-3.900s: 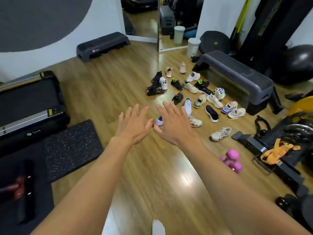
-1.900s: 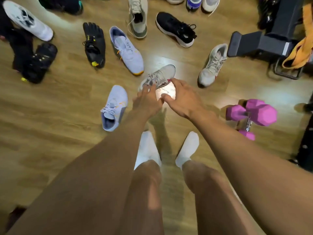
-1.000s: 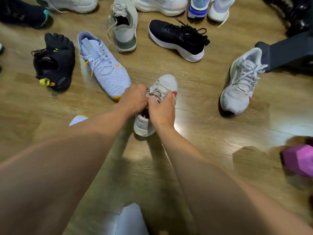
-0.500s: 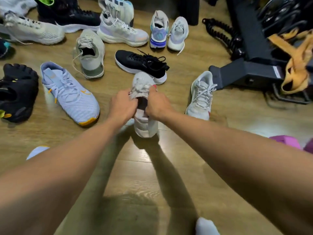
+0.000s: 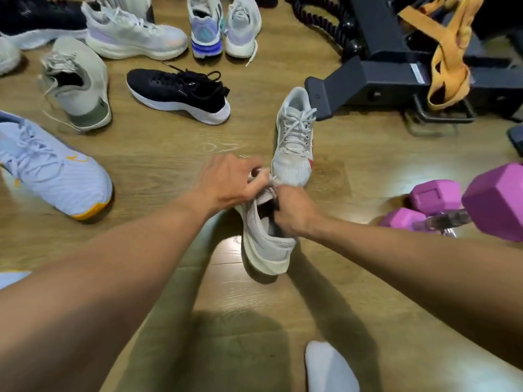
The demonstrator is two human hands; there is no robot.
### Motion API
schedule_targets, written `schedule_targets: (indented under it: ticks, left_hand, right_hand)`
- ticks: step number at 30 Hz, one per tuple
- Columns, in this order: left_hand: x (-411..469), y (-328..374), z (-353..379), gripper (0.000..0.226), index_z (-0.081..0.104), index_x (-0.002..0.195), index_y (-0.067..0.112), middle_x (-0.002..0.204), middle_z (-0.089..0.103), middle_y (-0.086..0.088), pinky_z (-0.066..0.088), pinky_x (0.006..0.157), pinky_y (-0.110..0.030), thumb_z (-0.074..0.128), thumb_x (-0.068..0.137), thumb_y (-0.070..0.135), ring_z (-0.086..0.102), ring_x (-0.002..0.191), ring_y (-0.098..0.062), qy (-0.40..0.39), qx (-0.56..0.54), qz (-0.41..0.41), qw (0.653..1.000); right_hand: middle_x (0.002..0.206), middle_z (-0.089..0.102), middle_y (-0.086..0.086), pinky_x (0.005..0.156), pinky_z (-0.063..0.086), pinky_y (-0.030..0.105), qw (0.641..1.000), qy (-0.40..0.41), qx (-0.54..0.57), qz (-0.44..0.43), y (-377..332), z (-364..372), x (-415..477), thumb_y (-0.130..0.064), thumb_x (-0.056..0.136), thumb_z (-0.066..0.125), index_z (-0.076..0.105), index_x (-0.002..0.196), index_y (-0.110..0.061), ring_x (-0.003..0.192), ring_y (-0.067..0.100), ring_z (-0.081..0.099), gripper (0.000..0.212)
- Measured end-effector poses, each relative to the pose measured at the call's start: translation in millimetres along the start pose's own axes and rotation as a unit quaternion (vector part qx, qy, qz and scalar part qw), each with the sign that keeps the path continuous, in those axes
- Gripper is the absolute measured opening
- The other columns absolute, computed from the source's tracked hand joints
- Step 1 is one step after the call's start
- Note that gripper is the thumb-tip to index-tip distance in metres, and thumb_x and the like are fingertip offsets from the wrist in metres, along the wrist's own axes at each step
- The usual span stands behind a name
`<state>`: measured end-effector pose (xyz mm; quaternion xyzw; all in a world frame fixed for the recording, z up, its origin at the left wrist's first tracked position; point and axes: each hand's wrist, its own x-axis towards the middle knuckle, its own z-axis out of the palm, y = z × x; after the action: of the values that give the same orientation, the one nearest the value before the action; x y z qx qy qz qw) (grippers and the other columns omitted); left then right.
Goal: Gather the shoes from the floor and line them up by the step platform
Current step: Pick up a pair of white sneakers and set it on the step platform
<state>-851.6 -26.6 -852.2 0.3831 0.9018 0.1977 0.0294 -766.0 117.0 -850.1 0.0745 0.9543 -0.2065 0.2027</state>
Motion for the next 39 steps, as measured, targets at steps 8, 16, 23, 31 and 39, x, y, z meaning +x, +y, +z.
schedule_targets:
  ticks: [8, 16, 23, 31, 39]
  left_hand:
    - [71, 50, 29, 0.033, 0.049, 0.120, 0.017, 0.121, 0.053, -0.009, 0.049, 0.073, -0.043, 0.049, 0.087, 0.023, 0.058, 0.090, -0.035, -0.053, 0.041, -0.078, 0.995]
    - [164, 44, 39, 0.077, 0.020, 0.147, 0.015, 0.146, 0.035, -0.012, 0.029, 0.101, -0.045, 0.062, 0.083, 0.017, 0.031, 0.131, -0.035, -0.142, 0.183, -0.070, 0.970]
    - [164, 27, 19, 0.007, 0.053, 0.088, 0.017, 0.096, 0.064, -0.010, 0.028, 0.092, -0.043, 0.057, 0.083, 0.019, 0.048, 0.104, -0.029, -0.076, 0.208, 0.030, 0.975]
    - [99, -26, 10, 0.024, 0.048, 0.107, 0.015, 0.097, 0.064, -0.011, 0.047, 0.076, -0.041, 0.057, 0.088, 0.027, 0.058, 0.090, -0.032, 0.113, -0.070, -0.197, 0.971]
    - [49, -67, -48, 0.024, 0.070, 0.103, 0.007, 0.098, 0.073, -0.014, 0.057, 0.083, -0.045, 0.055, 0.093, 0.023, 0.071, 0.090, -0.028, 0.162, -0.652, -0.448, 0.590]
  right_hand:
    - [0.098, 0.064, 0.022, 0.072, 0.053, 0.043, 0.997, -0.045, -0.055, -0.025, 17, 27, -24, -0.005, 0.078, 0.057, 0.013, 0.146, -0.007, 0.087, 0.037, 0.061, 0.081]
    - [0.099, 0.060, 0.018, 0.070, 0.045, 0.042, 0.997, -0.015, -0.069, -0.039, 20, 33, -24, -0.008, 0.083, 0.056, 0.007, 0.150, -0.010, 0.089, 0.035, 0.059, 0.083]
    - [0.086, 0.056, 0.013, 0.062, 0.039, 0.037, 0.996, -0.010, -0.075, -0.037, 19, 31, -22, -0.009, 0.085, 0.052, 0.010, 0.150, -0.009, 0.077, 0.030, 0.053, 0.078]
    - [0.091, 0.063, 0.014, 0.066, 0.051, 0.037, 0.998, -0.017, -0.049, -0.023, 20, 31, -17, -0.008, 0.082, 0.051, 0.025, 0.144, -0.011, 0.081, 0.032, 0.060, 0.067]
    - [0.100, 0.066, 0.011, 0.081, 0.054, 0.040, 0.998, -0.019, 0.048, 0.039, 3, 12, 3, -0.011, 0.087, 0.051, 0.054, 0.111, -0.012, 0.093, 0.029, 0.062, 0.025]
